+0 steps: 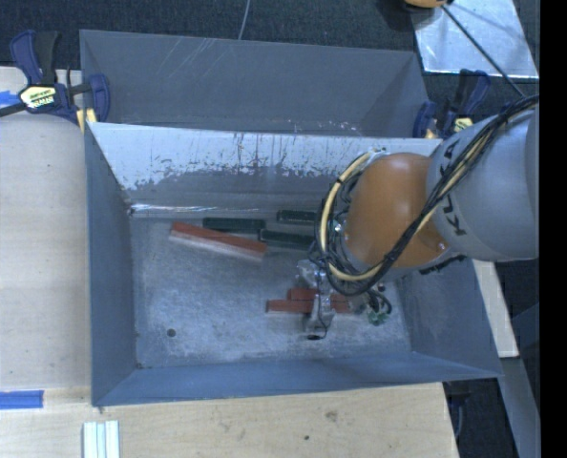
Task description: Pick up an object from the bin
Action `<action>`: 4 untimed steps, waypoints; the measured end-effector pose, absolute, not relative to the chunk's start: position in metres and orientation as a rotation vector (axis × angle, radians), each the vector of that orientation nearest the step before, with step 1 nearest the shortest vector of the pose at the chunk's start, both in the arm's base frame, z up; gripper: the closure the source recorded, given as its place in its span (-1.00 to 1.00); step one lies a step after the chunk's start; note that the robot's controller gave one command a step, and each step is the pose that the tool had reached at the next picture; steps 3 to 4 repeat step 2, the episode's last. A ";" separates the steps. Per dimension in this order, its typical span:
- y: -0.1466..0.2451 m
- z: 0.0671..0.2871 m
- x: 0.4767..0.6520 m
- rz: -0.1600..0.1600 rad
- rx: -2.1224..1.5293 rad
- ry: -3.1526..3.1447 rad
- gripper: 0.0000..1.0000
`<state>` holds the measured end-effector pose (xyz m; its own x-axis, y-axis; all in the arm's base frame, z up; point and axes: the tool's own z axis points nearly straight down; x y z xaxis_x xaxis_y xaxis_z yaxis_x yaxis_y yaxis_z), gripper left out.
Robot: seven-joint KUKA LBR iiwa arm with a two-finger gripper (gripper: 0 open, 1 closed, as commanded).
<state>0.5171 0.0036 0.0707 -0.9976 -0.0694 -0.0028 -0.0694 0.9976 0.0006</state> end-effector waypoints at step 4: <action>0.006 0.217 0.529 -0.001 -0.100 3.135 1.00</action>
Offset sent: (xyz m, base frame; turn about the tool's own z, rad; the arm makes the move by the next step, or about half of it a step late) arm 0.0105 0.0034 0.1457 0.0054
